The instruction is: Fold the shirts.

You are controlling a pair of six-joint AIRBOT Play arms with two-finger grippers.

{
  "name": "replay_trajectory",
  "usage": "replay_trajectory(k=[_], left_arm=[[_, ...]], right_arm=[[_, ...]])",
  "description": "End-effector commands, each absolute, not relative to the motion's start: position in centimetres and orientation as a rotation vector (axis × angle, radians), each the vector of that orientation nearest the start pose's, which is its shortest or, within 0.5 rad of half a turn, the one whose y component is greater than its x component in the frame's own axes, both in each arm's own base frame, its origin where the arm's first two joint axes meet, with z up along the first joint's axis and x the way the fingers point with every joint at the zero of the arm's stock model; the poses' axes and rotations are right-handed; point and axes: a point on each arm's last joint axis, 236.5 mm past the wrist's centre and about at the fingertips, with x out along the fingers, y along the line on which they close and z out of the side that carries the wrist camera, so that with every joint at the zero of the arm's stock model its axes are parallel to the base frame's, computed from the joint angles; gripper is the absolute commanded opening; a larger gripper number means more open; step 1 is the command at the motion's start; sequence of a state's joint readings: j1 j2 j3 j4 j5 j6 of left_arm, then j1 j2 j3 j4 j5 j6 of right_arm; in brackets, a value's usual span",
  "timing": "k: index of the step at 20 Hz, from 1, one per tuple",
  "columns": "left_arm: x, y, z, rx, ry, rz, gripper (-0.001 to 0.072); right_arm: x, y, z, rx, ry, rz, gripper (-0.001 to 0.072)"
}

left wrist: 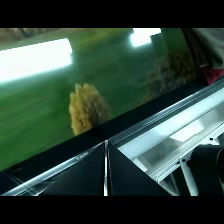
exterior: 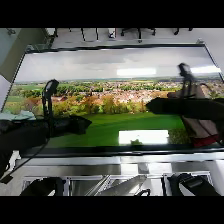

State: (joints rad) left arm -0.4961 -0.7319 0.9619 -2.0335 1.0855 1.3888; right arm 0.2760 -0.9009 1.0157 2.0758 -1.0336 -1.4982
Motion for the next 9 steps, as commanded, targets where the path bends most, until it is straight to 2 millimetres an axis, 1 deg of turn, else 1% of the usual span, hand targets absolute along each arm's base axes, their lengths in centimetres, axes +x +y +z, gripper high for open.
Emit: replay_trajectory(k=[1, 3, 6, 9], left_arm=[[22.1, -23.1, 13.5, -0.381, 0.957, -0.646, 0.002], [22.1, -22.5, 13.6, -0.394, 0.94, -0.634, 0.002], [21.9, -21.5, 14.1, -0.411, 0.905, -0.62, 0.002], [22.2, -20.5, 14.7, -0.43, 0.873, -0.597, 0.002]], right_arm=[[30.2, 24.3, 10.2, 0.322, 1.051, 0.582, 0.0029], [29.9, 24.3, 8.6, 0.309, 1.111, 0.574, 0.0029], [30.2, 24.5, 7.0, 0.305, 1.153, 0.56, 0.003], [30.4, 24.6, 5.3, 0.301, 1.197, 0.545, 0.003]])
